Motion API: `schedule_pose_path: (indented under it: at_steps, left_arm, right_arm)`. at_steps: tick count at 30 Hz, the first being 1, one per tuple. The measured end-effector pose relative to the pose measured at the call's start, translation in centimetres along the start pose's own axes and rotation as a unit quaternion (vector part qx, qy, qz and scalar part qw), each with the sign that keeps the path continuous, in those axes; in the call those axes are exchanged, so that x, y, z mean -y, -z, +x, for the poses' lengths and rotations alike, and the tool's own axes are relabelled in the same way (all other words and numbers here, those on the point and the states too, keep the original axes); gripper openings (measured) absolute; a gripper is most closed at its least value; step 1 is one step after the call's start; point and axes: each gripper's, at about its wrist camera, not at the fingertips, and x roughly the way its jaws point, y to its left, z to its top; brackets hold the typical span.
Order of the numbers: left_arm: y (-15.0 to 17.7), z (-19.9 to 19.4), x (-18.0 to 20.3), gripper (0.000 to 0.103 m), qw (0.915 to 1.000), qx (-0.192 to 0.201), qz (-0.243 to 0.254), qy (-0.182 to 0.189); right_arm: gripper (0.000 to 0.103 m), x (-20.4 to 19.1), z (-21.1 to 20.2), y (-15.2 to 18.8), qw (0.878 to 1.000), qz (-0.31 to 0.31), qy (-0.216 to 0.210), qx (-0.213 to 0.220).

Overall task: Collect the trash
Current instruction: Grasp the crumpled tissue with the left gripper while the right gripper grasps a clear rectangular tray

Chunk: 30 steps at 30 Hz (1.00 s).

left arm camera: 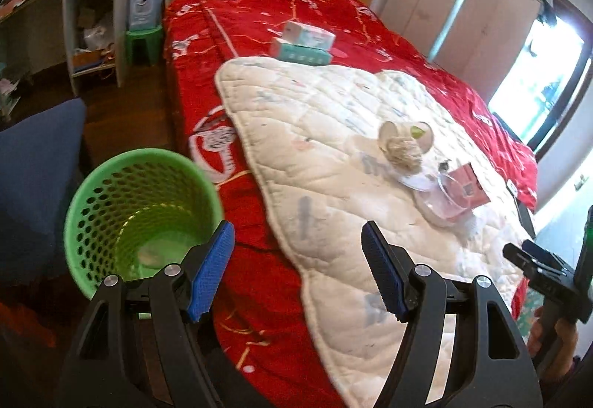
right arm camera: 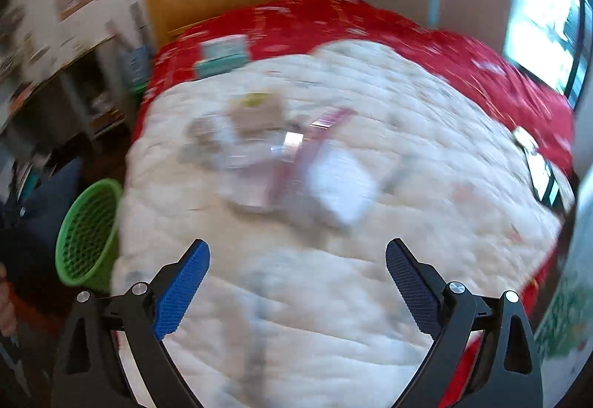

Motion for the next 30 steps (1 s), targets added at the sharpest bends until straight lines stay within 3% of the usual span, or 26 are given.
schedule_pose_path:
  at_steps: [6, 15, 18, 20, 25, 30]
  left_arm:
    - [-0.1, 1.4, 2.1, 0.070, 0.9996, -0.011, 0.017, 0.019]
    - [-0.5, 2.8, 3.7, 0.070, 0.9984, -0.018, 0.041, 0.033]
    - [-1.0, 3.4, 4.3, 0.070, 0.9979, -0.022, 0.048, 0.037]
    - [-1.4, 4.0, 4.8, 0.070, 0.9976, -0.023, 0.051, 0.039]
    - [-2.9, 5.6, 6.4, 0.070, 0.9966, -0.030, 0.052, 0.055]
    - [-4.3, 7.9, 9.0, 0.070, 0.9951, -0.040, 0.063, 0.065]
  right_arm:
    - [0.093, 5.7, 0.3, 0.6, 0.994, 0.110, 0.019, -0.021]
    - [0.093, 8.8, 2.9, -0.5, 0.975, 0.216, 0.038, -0.040]
    - [0.086, 9.7, 4.3, -0.7, 0.967, 0.246, 0.044, -0.052]
    - [0.084, 10.0, 5.0, -0.7, 0.964, 0.256, 0.043, -0.055]
    - [0.063, 10.0, 6.0, -0.4, 0.966, 0.246, 0.051, -0.064]
    - [0.058, 9.7, 5.5, -0.1, 0.973, 0.218, 0.058, -0.046]
